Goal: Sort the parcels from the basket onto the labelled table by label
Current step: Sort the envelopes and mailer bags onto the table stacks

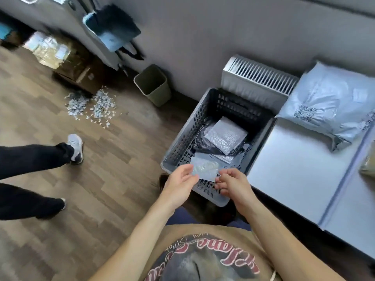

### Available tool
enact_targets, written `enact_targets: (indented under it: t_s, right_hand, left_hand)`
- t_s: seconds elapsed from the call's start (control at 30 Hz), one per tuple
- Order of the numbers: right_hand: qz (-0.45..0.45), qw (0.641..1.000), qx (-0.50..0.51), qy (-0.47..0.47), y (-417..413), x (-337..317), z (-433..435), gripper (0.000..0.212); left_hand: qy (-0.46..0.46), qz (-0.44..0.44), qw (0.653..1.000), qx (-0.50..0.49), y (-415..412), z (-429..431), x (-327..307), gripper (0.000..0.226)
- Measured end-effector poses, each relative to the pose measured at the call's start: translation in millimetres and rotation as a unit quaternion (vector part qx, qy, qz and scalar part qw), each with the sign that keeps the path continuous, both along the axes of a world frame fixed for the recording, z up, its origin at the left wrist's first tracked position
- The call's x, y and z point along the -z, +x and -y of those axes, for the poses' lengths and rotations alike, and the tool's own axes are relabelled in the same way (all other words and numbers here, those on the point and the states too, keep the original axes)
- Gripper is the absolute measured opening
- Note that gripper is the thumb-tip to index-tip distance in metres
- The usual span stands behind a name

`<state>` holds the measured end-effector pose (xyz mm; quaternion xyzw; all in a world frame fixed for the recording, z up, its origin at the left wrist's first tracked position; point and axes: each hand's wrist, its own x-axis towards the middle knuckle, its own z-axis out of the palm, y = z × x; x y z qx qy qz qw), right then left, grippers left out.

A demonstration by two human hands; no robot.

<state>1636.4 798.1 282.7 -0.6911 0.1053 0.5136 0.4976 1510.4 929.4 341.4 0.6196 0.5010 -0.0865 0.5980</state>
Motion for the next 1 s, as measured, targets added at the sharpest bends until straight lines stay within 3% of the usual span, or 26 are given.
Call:
enact_targets:
  t_s: [0.3,0.47,0.63,0.83,1.0]
  right_hand:
    - [0.002,0.967,0.211,-0.141,-25.5,36.8,-76.3,0.011]
    - [-0.011,0.949,0.259,-0.179,-36.0,68.9,-118.8,0.013]
    - [-0.013,0.951,0.222,-0.213,-30.7,136.7,-134.7,0.011]
    - [-0.007,0.963,0.067,-0.261,-9.8,249.0,-124.3,0.007]
    - [-0.006,0.961,0.010,-0.277,17.8,321.6,-107.5,0.027]
  left_hand:
    - [-0.099,-0.060,0.970,0.212,50.2,-125.6,81.4,0.043]
    - [-0.105,-0.110,0.950,0.272,81.5,-160.6,125.0,0.045]
    - [-0.122,-0.141,0.948,0.258,96.6,-160.4,196.6,0.051]
    - [-0.118,-0.198,0.947,0.226,104.3,-146.5,293.8,0.039]
    - [-0.088,-0.244,0.934,0.247,106.3,-137.4,371.6,0.055]
